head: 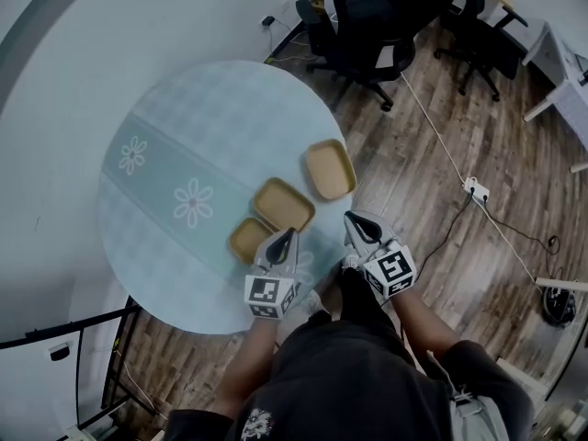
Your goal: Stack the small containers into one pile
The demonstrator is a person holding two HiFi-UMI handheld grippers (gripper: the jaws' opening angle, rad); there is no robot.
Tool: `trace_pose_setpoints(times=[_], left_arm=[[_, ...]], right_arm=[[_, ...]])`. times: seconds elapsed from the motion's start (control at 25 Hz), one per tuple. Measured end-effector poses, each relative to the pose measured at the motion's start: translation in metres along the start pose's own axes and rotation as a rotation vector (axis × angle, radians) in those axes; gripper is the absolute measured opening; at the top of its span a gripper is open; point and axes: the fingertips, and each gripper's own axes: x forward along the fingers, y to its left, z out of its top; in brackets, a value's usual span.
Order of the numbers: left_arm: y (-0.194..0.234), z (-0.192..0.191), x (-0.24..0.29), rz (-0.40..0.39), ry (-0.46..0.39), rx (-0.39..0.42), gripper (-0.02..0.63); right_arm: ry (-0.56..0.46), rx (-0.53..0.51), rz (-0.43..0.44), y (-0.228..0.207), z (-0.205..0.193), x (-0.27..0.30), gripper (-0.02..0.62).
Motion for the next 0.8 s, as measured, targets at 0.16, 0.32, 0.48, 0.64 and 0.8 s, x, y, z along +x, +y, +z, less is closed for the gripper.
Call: trace_pose_setpoints(times=[0.16, 0.32, 0.48, 0.64, 0.8], left_arm=[[0.001, -0.005, 0.017, 0.006, 0.006, -0.018, 0.006], [0.006, -0.006, 0.028, 0.014, 0.015, -0.027, 0.006], [0.009, -0.009, 0.036, 0.014, 0.024, -0.032, 0.006], [0.012, -0.013, 0.039, 0.01, 0.03, -0.038, 0.006], [0.014, -0.017, 0.041, 0.012, 0.036, -0.038, 0.006]], right_arm=[[0.026, -0.012, -0.022, -0.021, -0.013, 0.007, 0.0], [0.054, 0.0, -0.045, -0.033, -0.025, 0.013, 0.0], [0.103, 0.024, -0.045, -0.036, -0.043, 0.023, 0.076], [0.142, 0.049, -0.07, -0.037, -0.06, 0.034, 0.227], [0.189, 0.066, -0.124, -0.043, -0.078, 0.047, 0.411]])
